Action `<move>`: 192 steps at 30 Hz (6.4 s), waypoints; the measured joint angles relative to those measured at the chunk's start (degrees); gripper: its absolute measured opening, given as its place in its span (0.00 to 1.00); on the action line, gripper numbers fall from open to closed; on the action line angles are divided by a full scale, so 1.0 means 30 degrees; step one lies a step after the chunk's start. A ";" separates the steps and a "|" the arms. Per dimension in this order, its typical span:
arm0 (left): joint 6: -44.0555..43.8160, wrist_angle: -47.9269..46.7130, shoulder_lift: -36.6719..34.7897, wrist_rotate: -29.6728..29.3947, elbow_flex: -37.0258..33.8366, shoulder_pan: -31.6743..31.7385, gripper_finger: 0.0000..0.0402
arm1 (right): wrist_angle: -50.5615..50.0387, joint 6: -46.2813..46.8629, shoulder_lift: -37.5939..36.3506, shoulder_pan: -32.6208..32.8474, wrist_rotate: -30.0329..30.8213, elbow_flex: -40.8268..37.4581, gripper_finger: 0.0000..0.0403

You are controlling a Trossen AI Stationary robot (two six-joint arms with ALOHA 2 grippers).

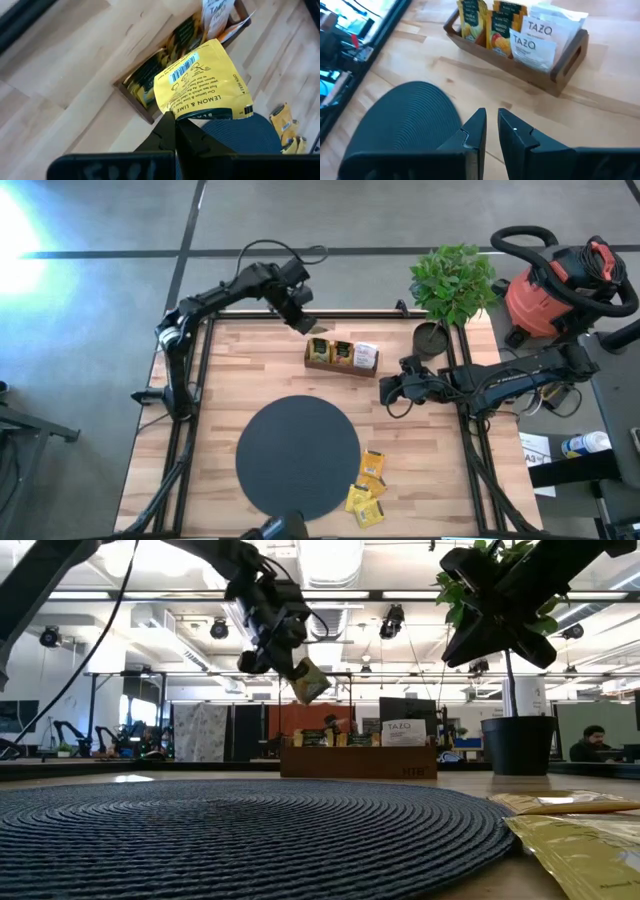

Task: Pick & Place Tea
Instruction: Put the top yellow tea bag into the left section of the wooden organizer, then put the bottom yellow tea bag into the left section of the wooden organizer

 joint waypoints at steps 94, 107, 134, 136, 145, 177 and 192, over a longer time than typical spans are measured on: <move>0.5353 -0.2328 0.3870 -0.6673 0.2593 -0.2461 0.00 | 0.0097 0.0807 0.1112 0.0000 0.0029 -0.0822 0.12; 0.7178 -0.2293 0.3858 -0.9161 0.2276 -0.3038 0.00 | 0.0084 0.0794 0.1120 -0.0007 -0.0024 -0.0869 0.12; 0.7688 -0.3599 0.3938 -0.7893 0.1022 -0.3375 0.00 | 0.0087 0.0874 0.1120 -0.0007 -0.0157 -0.0867 0.12; 0.7597 -0.3555 0.3938 -0.7693 0.0838 -0.3424 0.00 | 0.0086 0.0882 0.1120 -0.0005 -0.0155 -0.0867 0.12; 0.7540 -0.3069 0.3952 -0.7827 0.0175 -0.3453 0.00 | 0.0091 0.0940 0.1120 -0.0002 -0.0153 -0.0871 0.12; 0.6594 -0.0785 0.1806 -0.6474 0.1482 -0.5236 0.22 | 0.0049 0.0926 0.1105 -0.0015 -0.1965 -0.1001 0.12; 0.6955 0.2500 0.1461 -0.5910 -0.0302 -1.0826 0.22 | 0.0143 0.1032 0.1105 0.0528 -0.5730 -0.1443 0.12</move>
